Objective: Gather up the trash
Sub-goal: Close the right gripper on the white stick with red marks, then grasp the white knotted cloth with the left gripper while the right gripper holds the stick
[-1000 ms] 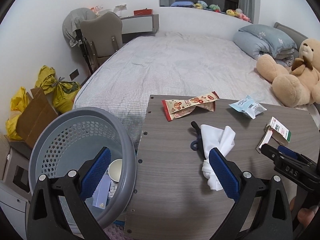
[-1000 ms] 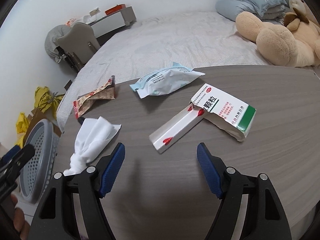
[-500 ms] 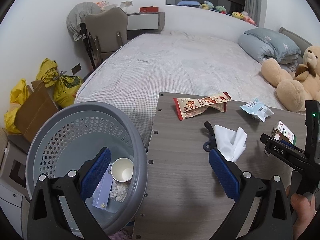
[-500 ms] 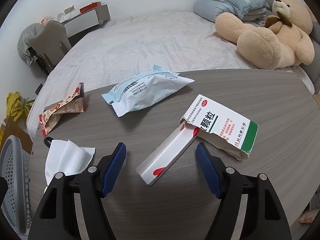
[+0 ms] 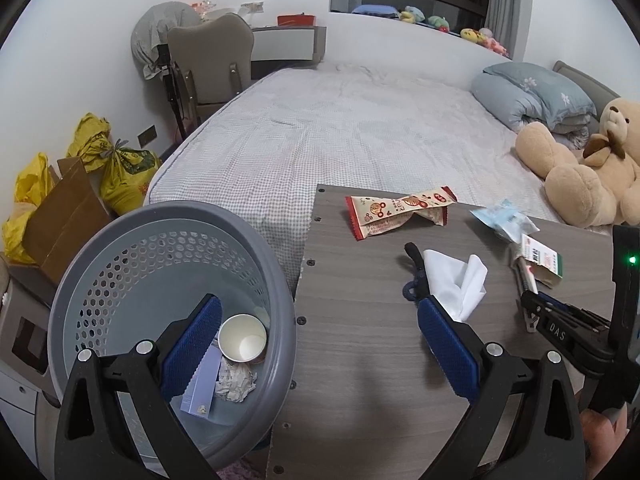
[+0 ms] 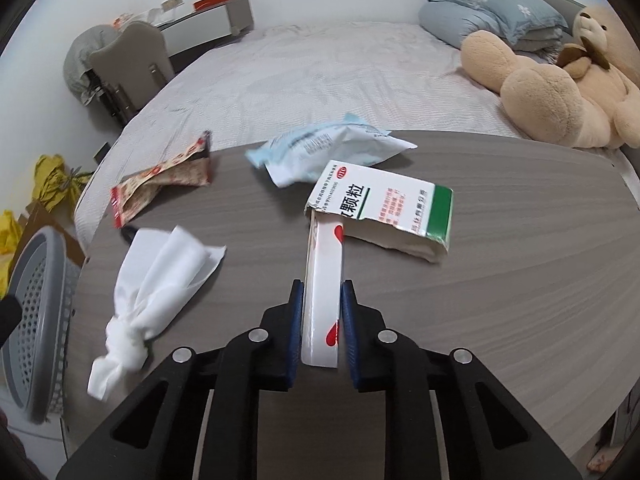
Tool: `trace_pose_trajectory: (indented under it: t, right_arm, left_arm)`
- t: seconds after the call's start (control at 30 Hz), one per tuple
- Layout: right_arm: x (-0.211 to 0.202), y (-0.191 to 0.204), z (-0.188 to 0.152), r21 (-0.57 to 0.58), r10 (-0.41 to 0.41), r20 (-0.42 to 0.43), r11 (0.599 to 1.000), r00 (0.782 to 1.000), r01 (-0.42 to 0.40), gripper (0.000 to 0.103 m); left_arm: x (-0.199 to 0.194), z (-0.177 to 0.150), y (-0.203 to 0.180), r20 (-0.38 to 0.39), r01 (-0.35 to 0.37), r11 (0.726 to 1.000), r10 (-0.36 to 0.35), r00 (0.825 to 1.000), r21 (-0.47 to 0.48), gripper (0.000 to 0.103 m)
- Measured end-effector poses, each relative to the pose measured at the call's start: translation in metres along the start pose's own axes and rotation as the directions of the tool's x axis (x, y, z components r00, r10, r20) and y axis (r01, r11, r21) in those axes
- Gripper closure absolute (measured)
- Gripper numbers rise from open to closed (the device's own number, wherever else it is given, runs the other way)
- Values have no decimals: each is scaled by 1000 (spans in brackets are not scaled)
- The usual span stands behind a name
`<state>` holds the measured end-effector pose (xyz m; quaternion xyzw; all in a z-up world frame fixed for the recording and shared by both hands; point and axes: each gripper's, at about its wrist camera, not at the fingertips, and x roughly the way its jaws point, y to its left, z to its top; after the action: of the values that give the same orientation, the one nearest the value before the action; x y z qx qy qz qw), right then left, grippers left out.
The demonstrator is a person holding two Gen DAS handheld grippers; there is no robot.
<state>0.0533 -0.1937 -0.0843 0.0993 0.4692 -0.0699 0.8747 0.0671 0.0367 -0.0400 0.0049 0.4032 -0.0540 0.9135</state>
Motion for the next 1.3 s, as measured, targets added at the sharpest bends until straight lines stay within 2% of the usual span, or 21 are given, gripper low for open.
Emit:
trace_pose_trajectory:
  t: [0.2,0.63,0.7,0.8,1.07,1.17,1.27,1.3]
  right_arm:
    - [-16,10,-17,-80,41,-12,996,999,-42,87]
    - [-40,-6,-53,-122,99,-52,987,994,-105,86]
    - [-42,-8,-54,-126,104,-53,986,993,-110,80]
    - [-45,-9,-54,-130,117,-35,984,993,-120,59]
    - [-33,-7,-51,-157,110,-38,981,993,-115,58]
    - [-33,-6,-51,-167,97,-26,981,995,-100,65]
    - [-32,-8,-51,-173,99,-19,980,995,-101,87]
    - [-32,-10,-51,-167,104,-20,980,994,-106,88]
  left_arm:
    - [-5,-4,-10,5,11,1000,-11,1000,18,6]
    - [-12,-12,-32,-5,33,998,-33,999,59,6]
    - [-11,-14,-35,-14,39,997,-38,999,66,6]
    - [-11,-17,-33,-29,36,997,-35,999,66,6]
    - [-12,-27,-30,-54,2,996,2,999,84,6]
    - [-8,-28,-34,-71,9,996,-2,997,89,6]
    - [-5,-28,-42,-79,21,994,-12,997,104,6]
    - [-4,-28,-45,-81,24,993,-15,997,111,6]
